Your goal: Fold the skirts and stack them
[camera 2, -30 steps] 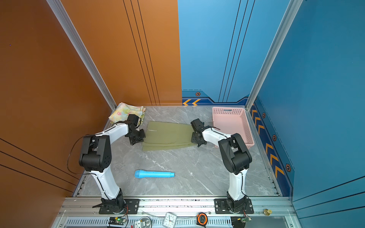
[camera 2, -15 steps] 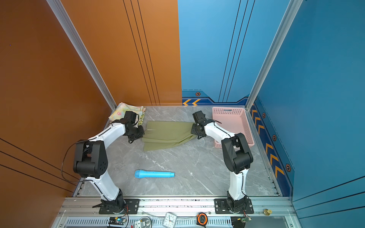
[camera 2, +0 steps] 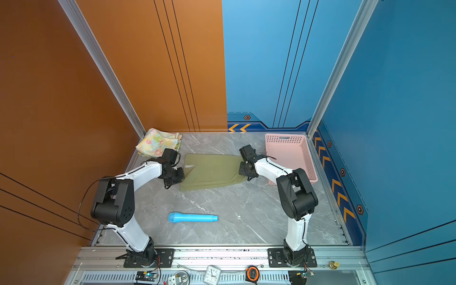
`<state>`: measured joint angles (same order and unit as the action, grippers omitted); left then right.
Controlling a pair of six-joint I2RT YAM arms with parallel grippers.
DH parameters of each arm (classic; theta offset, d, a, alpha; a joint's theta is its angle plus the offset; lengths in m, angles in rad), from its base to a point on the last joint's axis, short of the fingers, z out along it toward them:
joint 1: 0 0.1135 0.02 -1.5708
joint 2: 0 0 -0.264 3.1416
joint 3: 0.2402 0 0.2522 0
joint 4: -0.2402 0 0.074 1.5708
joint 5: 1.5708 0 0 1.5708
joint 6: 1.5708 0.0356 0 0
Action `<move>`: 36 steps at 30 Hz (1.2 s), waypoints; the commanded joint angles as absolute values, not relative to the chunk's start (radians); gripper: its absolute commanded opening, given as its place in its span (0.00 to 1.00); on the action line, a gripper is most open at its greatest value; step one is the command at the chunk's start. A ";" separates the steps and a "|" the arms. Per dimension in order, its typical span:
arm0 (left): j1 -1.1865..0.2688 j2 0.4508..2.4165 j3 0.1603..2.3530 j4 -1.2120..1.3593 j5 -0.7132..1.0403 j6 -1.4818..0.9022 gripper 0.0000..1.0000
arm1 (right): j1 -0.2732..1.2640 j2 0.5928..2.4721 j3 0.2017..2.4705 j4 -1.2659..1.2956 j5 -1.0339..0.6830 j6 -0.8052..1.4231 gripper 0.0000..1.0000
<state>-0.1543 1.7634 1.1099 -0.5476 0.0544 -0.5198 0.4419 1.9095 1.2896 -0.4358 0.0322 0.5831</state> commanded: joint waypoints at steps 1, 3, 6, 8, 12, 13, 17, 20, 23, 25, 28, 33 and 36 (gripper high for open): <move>-0.155 1.766 1.097 -0.539 0.031 -0.536 0.01 | 0.445 1.935 1.301 -0.439 0.074 0.554 0.02; -0.154 1.756 1.099 -0.538 0.028 -0.536 0.00 | 0.442 1.940 1.310 -0.445 0.077 0.548 0.02; -0.144 1.738 1.113 -0.540 0.044 -0.536 0.00 | 0.434 1.936 1.329 -0.463 0.080 0.543 0.02; -0.137 1.723 1.131 -0.549 0.050 -0.536 0.00 | 0.427 1.921 1.339 -0.472 0.081 0.542 0.02; -0.134 1.690 1.166 -0.578 0.054 -0.530 0.00 | 0.410 1.883 1.348 -0.478 0.066 0.537 0.03; -0.134 1.678 1.172 -0.584 0.054 -0.530 0.00 | 0.404 1.872 1.349 -0.483 0.065 0.537 0.03; -0.139 1.625 1.172 -0.593 0.057 -0.535 0.00 | 0.388 1.835 1.332 -0.489 0.055 0.531 0.03; -0.148 1.601 1.153 -0.594 0.061 -0.542 0.00 | 0.382 1.812 1.308 -0.489 0.059 0.529 0.04; -0.160 1.584 1.123 -0.593 0.063 -0.552 0.00 | 0.379 1.795 1.281 -0.489 0.054 0.528 0.00; -0.163 1.575 1.101 -0.592 0.055 -0.555 0.00 | 0.379 1.790 1.271 -0.489 0.054 0.528 0.00; -0.169 1.574 1.068 -0.581 0.055 -0.561 0.00 | 0.379 1.795 1.257 -0.489 0.051 0.525 0.00; -0.210 1.600 0.998 -0.532 0.049 -0.591 0.00 | 0.379 1.816 1.220 -0.476 0.059 0.526 0.00; -0.225 1.646 0.978 -0.514 0.050 -0.598 0.00 | 0.379 1.852 1.221 -0.474 0.061 0.525 0.00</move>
